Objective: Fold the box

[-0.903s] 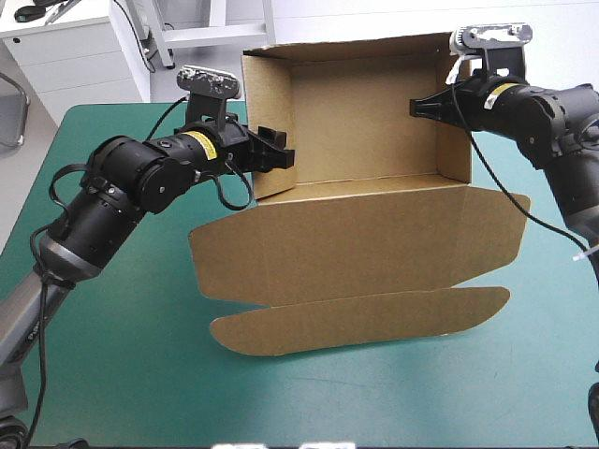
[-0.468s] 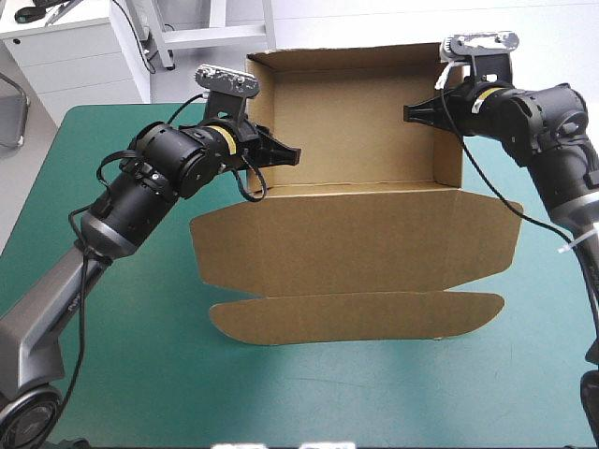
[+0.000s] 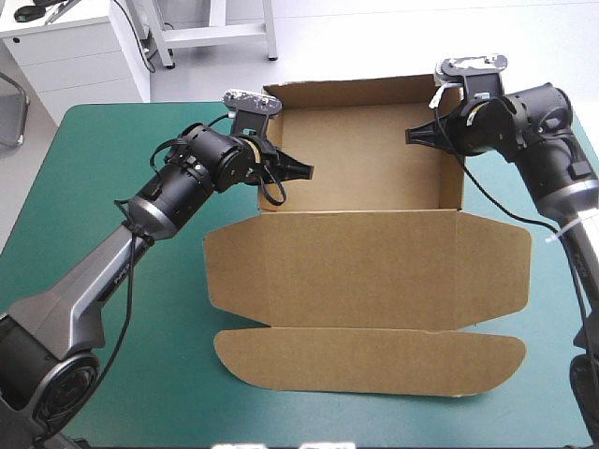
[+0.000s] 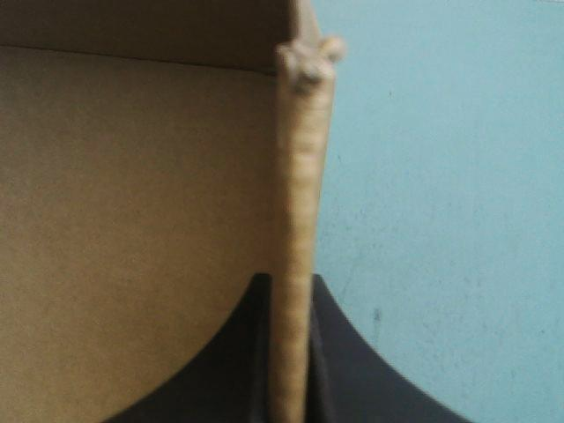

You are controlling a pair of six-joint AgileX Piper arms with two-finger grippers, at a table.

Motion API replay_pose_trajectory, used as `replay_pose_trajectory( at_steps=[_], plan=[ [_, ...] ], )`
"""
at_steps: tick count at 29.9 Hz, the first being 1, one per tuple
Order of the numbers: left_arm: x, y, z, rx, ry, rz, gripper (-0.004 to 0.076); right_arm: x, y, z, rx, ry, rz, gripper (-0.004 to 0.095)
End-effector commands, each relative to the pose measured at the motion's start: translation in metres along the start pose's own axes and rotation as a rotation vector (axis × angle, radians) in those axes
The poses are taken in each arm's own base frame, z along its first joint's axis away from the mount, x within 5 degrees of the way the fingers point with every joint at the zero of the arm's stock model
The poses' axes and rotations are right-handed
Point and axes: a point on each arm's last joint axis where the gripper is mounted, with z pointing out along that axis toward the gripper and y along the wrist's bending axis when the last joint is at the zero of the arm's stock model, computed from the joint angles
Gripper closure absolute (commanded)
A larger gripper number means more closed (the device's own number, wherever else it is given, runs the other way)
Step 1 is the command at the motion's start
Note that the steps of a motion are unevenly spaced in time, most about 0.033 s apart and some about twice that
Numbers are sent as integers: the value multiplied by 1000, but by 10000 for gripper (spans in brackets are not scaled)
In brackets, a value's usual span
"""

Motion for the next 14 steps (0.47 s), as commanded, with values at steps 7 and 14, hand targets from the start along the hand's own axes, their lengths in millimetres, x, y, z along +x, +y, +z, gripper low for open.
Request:
replay_pose_trajectory(
  at_steps=[7,14],
  plan=[
    [-5,-3,0,21,-10,53,729,4,17,23,-120,109,-11,914],
    [4,-2,17,-4,76,59,729,16,24,62,-159,257,-14,928]
  ],
)
